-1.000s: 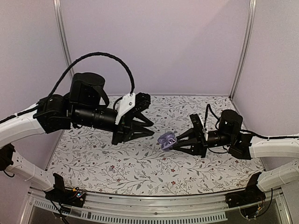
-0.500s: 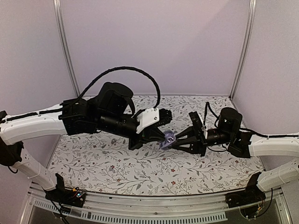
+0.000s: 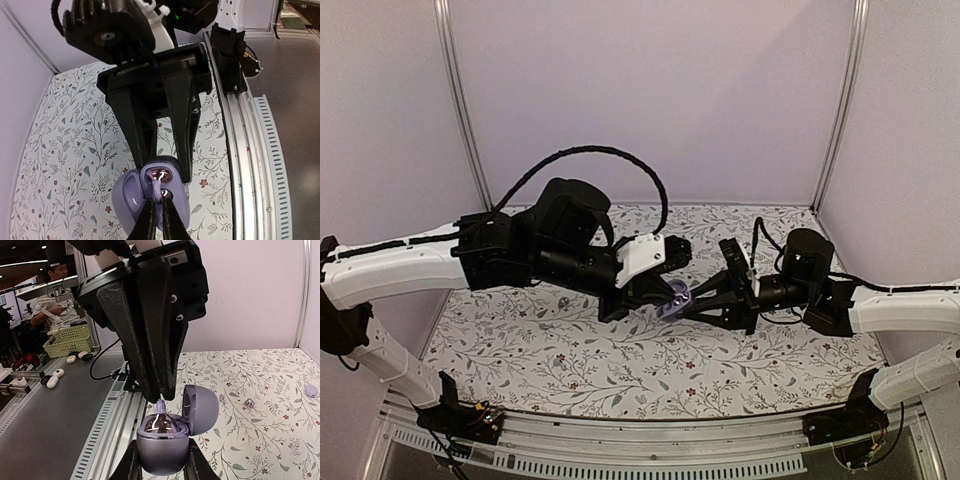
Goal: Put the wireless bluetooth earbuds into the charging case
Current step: Adjust the right earbud in the right side groove of the charging case, then pick up the left earbud from the center of the board.
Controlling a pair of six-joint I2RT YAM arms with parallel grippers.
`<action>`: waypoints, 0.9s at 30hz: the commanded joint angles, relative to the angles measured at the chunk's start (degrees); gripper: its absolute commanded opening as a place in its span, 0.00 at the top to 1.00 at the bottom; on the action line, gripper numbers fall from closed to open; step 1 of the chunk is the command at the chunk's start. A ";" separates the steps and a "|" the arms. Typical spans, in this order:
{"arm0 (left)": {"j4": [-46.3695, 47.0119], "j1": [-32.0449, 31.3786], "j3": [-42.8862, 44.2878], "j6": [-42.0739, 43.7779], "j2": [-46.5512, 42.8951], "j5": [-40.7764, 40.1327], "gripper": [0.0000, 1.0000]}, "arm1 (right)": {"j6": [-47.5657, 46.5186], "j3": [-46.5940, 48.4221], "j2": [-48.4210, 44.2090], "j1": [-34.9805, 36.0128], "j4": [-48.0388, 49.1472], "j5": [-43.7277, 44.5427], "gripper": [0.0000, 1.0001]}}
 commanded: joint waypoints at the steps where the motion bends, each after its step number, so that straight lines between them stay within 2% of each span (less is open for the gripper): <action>1: 0.64 -0.85 0.73 -0.14 0.51 1.29 0.95 | 0.27 1.68 0.63 0.53 0.09 -0.66 1.00; 14: -0.94 -1.19 0.86 -0.16 1.81 1.54 1.00 | 0.09 1.63 0.78 0.82 -0.04 0.09 1.00; 18: 1.99 -0.72 -0.90 -1.99 -2.65 -0.98 0.94 | 0.40 0.55 0.07 0.70 0.33 3.05 1.00; 19: 3.07 -0.17 -1.75 -3.28 -4.28 -2.13 0.89 | 0.52 0.22 -0.04 0.42 0.51 3.86 1.00; 22: 7.89 4.06 -6.29 -10.46 -9.44 -7.99 0.60 | 3.68 -1.17 -0.44 -1.95 3.04 4.12 1.00; 23: 8.60 6.50 -7.45 -13.29 -10.70 -8.05 0.55 | 4.89 -1.80 -0.70 -2.97 4.06 3.97 1.00; 25: 8.42 13.07 -9.26 -20.04 -12.60 -5.51 0.36 | 6.84 -3.01 -1.35 -4.78 5.69 3.80 1.00; 27: 6.80 19.58 -10.78 -26.03 -13.38 -3.86 0.28 | 7.43 -3.65 -2.16 -6.07 5.86 4.13 1.00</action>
